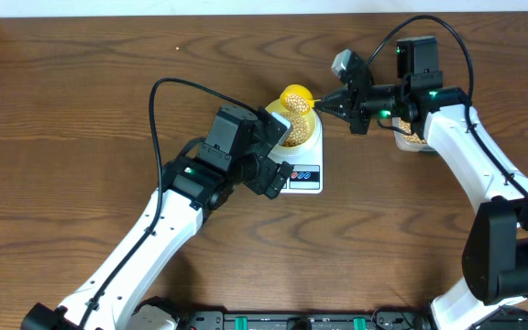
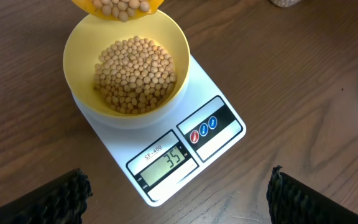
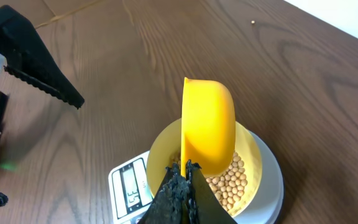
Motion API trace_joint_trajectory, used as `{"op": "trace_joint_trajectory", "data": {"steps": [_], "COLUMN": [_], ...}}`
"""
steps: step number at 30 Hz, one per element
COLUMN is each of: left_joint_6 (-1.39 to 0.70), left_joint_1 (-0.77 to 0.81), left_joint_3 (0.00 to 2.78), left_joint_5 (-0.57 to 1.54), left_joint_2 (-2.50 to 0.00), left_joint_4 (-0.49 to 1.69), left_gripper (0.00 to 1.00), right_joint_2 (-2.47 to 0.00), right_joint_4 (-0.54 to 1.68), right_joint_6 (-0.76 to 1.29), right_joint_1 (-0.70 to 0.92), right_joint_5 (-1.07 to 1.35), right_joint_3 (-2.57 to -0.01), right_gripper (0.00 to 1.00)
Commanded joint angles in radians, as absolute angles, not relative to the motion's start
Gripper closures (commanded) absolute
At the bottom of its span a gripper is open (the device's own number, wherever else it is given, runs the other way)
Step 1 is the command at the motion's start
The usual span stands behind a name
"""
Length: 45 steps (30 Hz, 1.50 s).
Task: Scoop item into bowl and weigh 50g on scale
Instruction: 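Tilt the scoop to pour soybeans into the bowl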
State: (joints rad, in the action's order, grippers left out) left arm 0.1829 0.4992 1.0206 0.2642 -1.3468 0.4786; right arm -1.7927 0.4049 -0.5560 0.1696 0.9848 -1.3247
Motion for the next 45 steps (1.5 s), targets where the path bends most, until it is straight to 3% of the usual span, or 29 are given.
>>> {"op": "trace_joint_trajectory", "data": {"steps": [1, 45], "left_joint_6": [0.181, 0.181], "left_joint_1": [0.495, 0.495], "left_joint_3": [1.013, 1.013], "left_joint_5": [0.276, 0.276], "left_joint_2": [-1.353, -1.353], "left_joint_4": [0.481, 0.481], "left_gripper": [0.07, 0.07], "right_joint_2": [-1.802, -1.802], "right_joint_4": [0.403, 0.402], "right_joint_6": [-0.593, -0.888], "right_joint_1": [0.178, 0.185], "right_joint_5": [0.949, 0.910], "right_joint_3": [-1.320, -1.320], "right_gripper": [0.99, 0.99]}}
